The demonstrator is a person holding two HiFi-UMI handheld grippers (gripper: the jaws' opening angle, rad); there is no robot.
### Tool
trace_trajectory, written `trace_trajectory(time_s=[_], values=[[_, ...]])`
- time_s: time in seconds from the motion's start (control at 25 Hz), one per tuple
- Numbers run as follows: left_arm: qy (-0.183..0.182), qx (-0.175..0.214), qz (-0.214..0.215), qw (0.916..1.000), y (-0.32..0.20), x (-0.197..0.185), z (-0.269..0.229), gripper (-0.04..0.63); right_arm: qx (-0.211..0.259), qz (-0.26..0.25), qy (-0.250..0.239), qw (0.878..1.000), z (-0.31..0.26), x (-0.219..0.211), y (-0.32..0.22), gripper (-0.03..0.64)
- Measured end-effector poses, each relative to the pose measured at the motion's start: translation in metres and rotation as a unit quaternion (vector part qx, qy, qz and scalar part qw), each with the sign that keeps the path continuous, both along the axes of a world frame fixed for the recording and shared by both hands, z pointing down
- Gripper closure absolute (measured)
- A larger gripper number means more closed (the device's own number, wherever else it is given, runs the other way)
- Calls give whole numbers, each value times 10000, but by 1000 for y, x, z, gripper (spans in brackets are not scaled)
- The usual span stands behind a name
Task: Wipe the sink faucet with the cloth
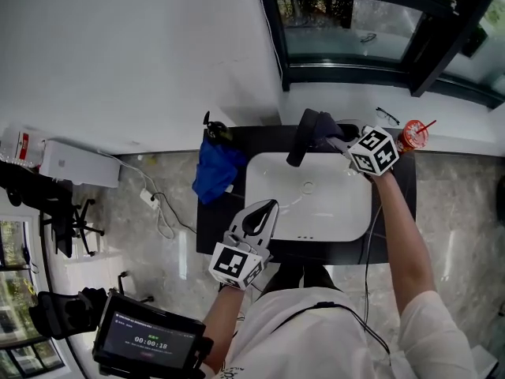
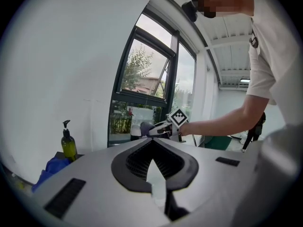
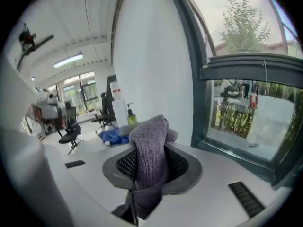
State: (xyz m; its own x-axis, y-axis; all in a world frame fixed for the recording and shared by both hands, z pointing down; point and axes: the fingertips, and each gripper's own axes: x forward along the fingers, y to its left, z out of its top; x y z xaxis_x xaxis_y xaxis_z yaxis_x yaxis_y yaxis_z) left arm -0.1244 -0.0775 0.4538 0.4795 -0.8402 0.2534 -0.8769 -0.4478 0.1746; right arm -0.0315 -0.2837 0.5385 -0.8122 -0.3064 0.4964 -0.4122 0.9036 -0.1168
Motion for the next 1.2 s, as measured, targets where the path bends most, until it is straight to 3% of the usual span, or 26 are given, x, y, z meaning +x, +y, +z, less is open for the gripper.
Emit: trace_trajectory(time_s=[0.08,0.2,0.28,0.36,0.52,0.6,0.84,1.04,1.2], values=[[4,0,22,10000,-1,2,0,595,-219,68,-804,9965,-25,1,4,517],[23,-4,17,10000,-1,3,-2,595,-727,496,-1754,9806,-30,17,5,517],[27,1,5,10000,0,2,-2,595,-843,698,-1598,9811,-6,29,11,517],[24,-10,-26,10000,2,0,-2,595,-886,686,-996,9887,31,34,25,517],[19,-74,-108,9999,8,-5,2,595,-962,330,216,9946,97,21,54,517],[9,-99,-164,9998,10,-8,4,595,-918,110,492,9945,111,3,56,517],[-15,-149,-270,9995,16,-17,8,595,-810,227,97,9964,97,-34,30,517],[14,-152,-235,9996,19,-16,9,595,-724,-590,-249,9953,86,-41,70,517],[32,-83,-228,9997,15,-15,5,595,-1102,-1532,-308,9815,82,-48,116,517]])
